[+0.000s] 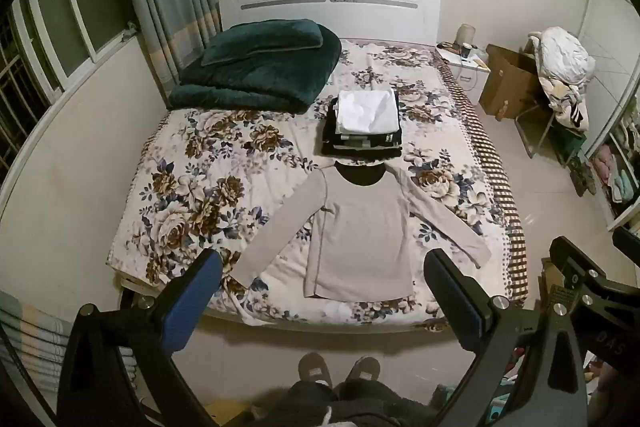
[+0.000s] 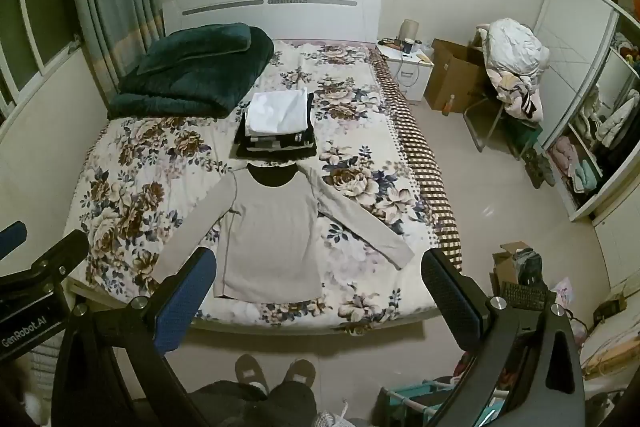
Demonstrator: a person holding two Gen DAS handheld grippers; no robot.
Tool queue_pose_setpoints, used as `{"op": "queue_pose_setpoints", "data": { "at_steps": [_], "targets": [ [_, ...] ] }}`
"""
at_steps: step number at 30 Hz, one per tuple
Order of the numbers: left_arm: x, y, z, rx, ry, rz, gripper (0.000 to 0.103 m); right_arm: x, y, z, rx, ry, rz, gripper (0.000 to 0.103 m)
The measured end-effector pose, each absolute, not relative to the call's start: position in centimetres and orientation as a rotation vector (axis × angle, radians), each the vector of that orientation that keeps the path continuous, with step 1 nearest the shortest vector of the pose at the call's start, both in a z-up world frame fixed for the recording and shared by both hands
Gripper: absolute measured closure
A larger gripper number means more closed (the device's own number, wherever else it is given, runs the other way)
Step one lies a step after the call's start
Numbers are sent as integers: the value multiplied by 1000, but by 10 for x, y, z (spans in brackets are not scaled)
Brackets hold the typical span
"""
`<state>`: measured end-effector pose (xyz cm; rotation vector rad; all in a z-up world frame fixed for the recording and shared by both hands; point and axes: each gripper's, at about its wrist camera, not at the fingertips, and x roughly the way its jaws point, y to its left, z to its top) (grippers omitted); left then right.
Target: Fold small clothes
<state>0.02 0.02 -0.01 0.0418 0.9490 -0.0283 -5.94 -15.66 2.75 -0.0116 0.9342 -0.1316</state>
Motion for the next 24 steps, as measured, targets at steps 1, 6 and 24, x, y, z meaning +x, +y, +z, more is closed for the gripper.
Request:
{"op": "queue_pose_setpoints", "data": {
  "at_steps": [1,6,24],
  "targets": [
    [0,0,0,42,949,-28,0,-59,-157,28,-11,935,-131,0],
    [0,0,0,41,944,-28,0,-59,-156,29,-14,932,-128,0],
    [0,0,0,40,940,-32,0,-58,-153,30,-10,933,-131,0]
  ]
}}
